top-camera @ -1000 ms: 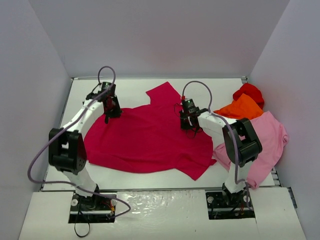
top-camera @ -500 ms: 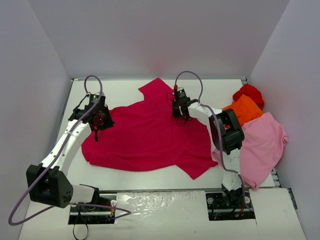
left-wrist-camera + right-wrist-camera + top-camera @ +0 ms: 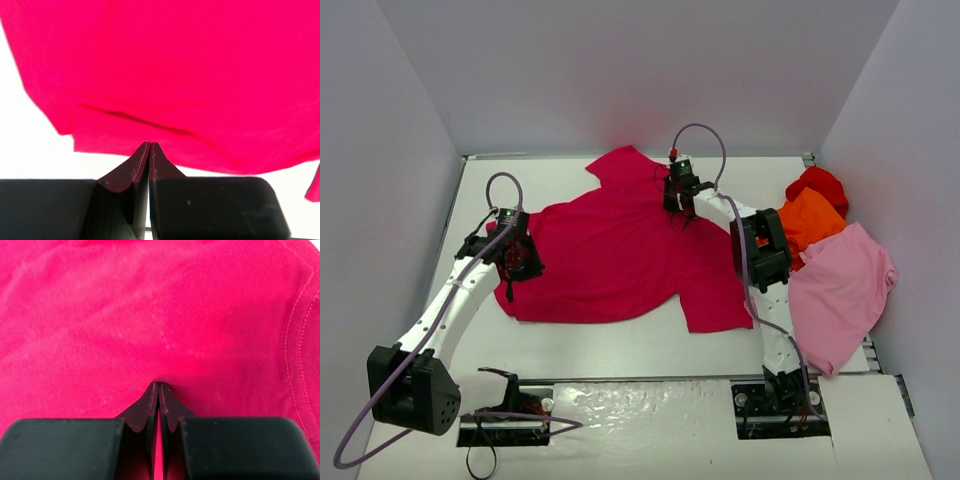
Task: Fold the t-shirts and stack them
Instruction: Flatten out the tshirt
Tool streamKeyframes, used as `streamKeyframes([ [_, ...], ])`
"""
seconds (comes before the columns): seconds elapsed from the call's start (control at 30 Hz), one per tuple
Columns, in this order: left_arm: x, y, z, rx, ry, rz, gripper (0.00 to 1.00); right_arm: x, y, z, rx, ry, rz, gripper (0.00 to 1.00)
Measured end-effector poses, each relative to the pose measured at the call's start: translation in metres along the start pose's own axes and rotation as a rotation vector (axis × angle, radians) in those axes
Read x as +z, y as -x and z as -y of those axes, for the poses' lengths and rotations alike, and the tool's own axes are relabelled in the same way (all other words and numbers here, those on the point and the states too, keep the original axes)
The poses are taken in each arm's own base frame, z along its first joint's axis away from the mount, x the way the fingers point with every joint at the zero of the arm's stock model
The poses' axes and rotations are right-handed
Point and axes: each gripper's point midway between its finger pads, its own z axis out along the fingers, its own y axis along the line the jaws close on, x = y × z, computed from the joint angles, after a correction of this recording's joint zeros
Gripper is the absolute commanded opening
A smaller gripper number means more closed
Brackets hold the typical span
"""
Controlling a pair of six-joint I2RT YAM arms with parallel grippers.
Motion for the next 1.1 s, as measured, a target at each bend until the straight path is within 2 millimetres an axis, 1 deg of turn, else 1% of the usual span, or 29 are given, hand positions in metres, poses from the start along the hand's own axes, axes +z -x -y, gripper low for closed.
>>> streamKeyframes([
  [0.07,0.000,-0.003,-0.002,0.000,0.003,-0.005,0.00,0.007,0.009,0.004,0.005,-0.004,0.014,0.00],
  [0.17,-0.003,-0.005,-0.004,-0.001,0.006,-0.002,0.00,0.011,0.017,0.012,0.015,-0.011,0.026,0.00],
  [0.3,-0.005,-0.003,-0.004,-0.007,0.005,0.014,0.00,0.007,0.017,0.020,0.012,-0.026,0.022,0.00],
  [0.33,-0.004,-0.002,-0.004,-0.010,0.008,0.020,0.00,0.003,0.014,0.022,0.003,-0.039,0.016,0.01],
  [0.37,-0.003,-0.001,-0.004,-0.014,0.012,0.026,0.00,-0.002,0.010,0.024,-0.006,-0.054,0.009,0.04],
  [0.43,0.004,0.001,-0.006,-0.018,0.030,0.022,0.00,-0.017,0.004,0.029,-0.020,-0.084,-0.011,0.33],
  [0.47,0.008,0.001,-0.006,-0.018,0.042,0.016,0.00,-0.026,0.002,0.031,-0.024,-0.098,-0.019,0.43],
  [0.5,0.014,0.000,-0.007,-0.016,0.057,0.003,0.00,-0.035,0.006,0.032,-0.027,-0.104,-0.012,0.52],
  [0.53,0.020,0.000,-0.008,-0.013,0.073,-0.012,0.00,-0.045,0.011,0.032,-0.028,-0.108,-0.001,0.56],
  [0.57,0.026,-0.001,-0.009,-0.011,0.089,-0.030,0.00,-0.057,0.018,0.029,-0.024,-0.104,0.017,0.56],
  [0.63,0.037,0.003,-0.008,-0.005,0.118,-0.052,0.00,-0.083,0.032,0.020,-0.013,-0.071,0.053,0.52],
  [0.7,0.048,0.012,-0.006,0.001,0.148,-0.064,0.00,-0.115,0.047,0.005,0.006,-0.015,0.100,0.48],
  [0.73,0.055,0.018,-0.005,0.004,0.164,-0.062,0.00,-0.132,0.051,-0.005,0.010,0.017,0.122,0.45],
  [0.8,0.069,0.029,-0.003,0.008,0.194,-0.058,0.00,-0.162,0.051,-0.029,0.007,0.083,0.153,0.35],
  [0.83,0.076,0.032,-0.002,0.010,0.208,-0.059,0.00,-0.175,0.048,-0.044,-0.003,0.117,0.163,0.22],
  [0.87,0.083,0.035,-0.002,0.012,0.219,-0.060,0.00,-0.183,0.037,-0.062,-0.023,0.150,0.156,0.10],
  [0.9,0.090,0.038,-0.001,0.014,0.231,-0.061,0.00,-0.191,0.026,-0.080,-0.043,0.183,0.149,0.03],
  [0.93,0.096,0.039,-0.002,0.016,0.243,-0.064,0.00,-0.197,0.012,-0.097,-0.064,0.216,0.136,0.00],
  [0.97,0.101,0.039,-0.003,0.019,0.256,-0.070,0.00,-0.201,-0.004,-0.114,-0.086,0.248,0.115,0.00],
  [1.0,0.107,0.040,-0.003,0.022,0.268,-0.074,0.00,-0.202,-0.023,-0.126,-0.107,0.270,0.083,0.00],
  [1.03,0.113,0.041,-0.003,0.024,0.279,-0.079,0.00,-0.204,-0.042,-0.137,-0.128,0.290,0.049,0.00],
  [1.1,0.125,0.041,-0.005,0.028,0.303,-0.094,0.00,-0.204,-0.080,-0.148,-0.166,0.307,-0.027,0.00],
])
